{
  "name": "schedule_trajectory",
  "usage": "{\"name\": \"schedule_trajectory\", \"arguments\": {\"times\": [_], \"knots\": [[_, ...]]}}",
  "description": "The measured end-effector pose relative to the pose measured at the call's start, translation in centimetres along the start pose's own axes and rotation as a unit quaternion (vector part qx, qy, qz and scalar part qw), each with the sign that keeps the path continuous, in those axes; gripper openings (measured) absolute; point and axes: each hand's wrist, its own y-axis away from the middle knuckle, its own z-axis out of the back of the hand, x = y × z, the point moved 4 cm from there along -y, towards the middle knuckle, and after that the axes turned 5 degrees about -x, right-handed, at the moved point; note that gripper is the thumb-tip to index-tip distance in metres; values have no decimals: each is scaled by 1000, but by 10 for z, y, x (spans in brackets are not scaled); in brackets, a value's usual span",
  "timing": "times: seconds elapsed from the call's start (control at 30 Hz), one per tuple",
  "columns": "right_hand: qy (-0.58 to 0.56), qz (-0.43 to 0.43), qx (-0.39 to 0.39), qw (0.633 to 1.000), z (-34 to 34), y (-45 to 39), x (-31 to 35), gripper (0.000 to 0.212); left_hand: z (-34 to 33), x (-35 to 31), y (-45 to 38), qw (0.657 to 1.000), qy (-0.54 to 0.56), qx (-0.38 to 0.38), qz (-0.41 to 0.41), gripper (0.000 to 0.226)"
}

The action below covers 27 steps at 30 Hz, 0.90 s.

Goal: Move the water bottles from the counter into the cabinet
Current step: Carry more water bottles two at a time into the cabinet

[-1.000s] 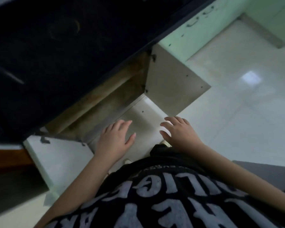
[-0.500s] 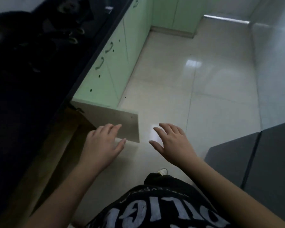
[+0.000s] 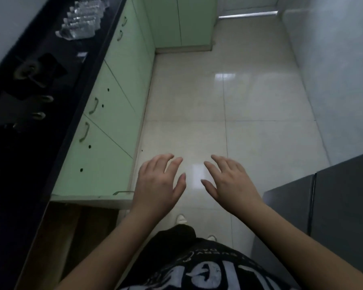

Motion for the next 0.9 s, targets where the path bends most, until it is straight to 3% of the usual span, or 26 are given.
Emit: {"name": "schedule_trajectory", "arguments": {"times": [0.17, 0.43, 0.7, 0.9], "knots": [[3, -18, -11, 1000, 11, -41, -33, 46, -23, -1, -57, 1000, -1, -17, -25, 42], [16, -43, 28, 999, 11, -158, -104, 53, -82, 24, -175, 992, -38, 118, 8, 48], [20, -61, 37, 997, 31, -281, -156, 48, -95, 48, -307, 992, -29, 126, -8, 45], [-25, -79, -48, 995, 55, -381, -219, 35, -94, 28, -427, 995, -40, 53, -75, 49]]}}
